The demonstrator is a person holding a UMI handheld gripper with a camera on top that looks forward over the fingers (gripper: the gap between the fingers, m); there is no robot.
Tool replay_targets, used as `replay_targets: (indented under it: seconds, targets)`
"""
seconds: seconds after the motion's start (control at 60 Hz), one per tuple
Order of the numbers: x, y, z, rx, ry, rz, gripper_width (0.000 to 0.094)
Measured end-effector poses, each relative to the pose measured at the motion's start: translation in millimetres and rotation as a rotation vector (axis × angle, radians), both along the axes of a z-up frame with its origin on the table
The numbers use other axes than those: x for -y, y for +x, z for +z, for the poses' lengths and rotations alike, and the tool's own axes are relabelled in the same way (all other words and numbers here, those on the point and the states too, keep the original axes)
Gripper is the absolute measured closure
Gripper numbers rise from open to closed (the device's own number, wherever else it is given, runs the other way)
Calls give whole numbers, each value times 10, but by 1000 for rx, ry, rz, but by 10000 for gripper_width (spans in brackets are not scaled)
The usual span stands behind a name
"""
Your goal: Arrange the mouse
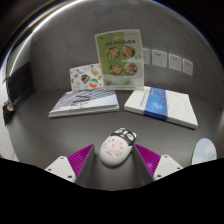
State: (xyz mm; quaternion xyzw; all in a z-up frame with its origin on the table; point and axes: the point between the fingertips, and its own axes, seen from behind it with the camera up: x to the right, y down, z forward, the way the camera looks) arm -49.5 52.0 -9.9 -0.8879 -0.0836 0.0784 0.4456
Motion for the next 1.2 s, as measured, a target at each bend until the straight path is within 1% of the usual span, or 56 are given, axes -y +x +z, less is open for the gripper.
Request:
replay_targets:
  seconds: [0.1, 0.117, 0.133, 0.15, 0.167, 0.183, 0.233, 0.25, 0.317, 0.367, 0.4, 0.433, 0.483, 0.533, 0.6, 0.667, 0.717, 0.767, 0.817, 0.85, 0.933, 1.033, 1.117, 1.2]
  targets:
    - [-203, -36, -18, 43, -9, -59, 114]
    - [-244, -55, -23, 47, -3, -62, 73]
    - [-264, -78, -27, 47, -4, -67, 138]
    - [-277, -81, -30, 50, -5, -78, 145]
    - [-292, -90, -29, 48, -5, -88, 115]
    - [-301, -93, -30, 46, -5, -100, 132]
    - [-329, -102, -28, 44, 9, -127, 295]
    - [-327, -107, -21, 41, 12, -129, 377]
    - [-330, -106, -19, 44, 18, -152, 427]
    - [-335, -108, -13, 41, 14, -154, 479]
    - [-339, -112, -6, 29, 10, -153, 497]
    - [-337, -127, 1, 17, 4, -143, 504]
    - [-298, -167, 88, 1, 10, -103, 517]
    - [-270, -122, 310, -15, 54, -81, 517]
    - [-193, 150, 792, -23, 131, -105, 517]
    - [-36, 553, 1255, 18, 242, -102, 517]
    - [95, 1035, 1509, 73, 305, -137, 519]
    - [232, 1568, 1644, 122, 331, -184, 518]
    - [386, 2053, 1549, 137, 311, -226, 520]
    - [433, 2365, 1323, 132, 284, -249, 521]
    - [581, 2986, 902, 118, 182, -283, 523]
    - [588, 3238, 408, 85, 111, -249, 520]
    - [603, 3288, 207, 77, 85, -207, 519]
    - [628, 3295, 38, 65, 60, -188, 519]
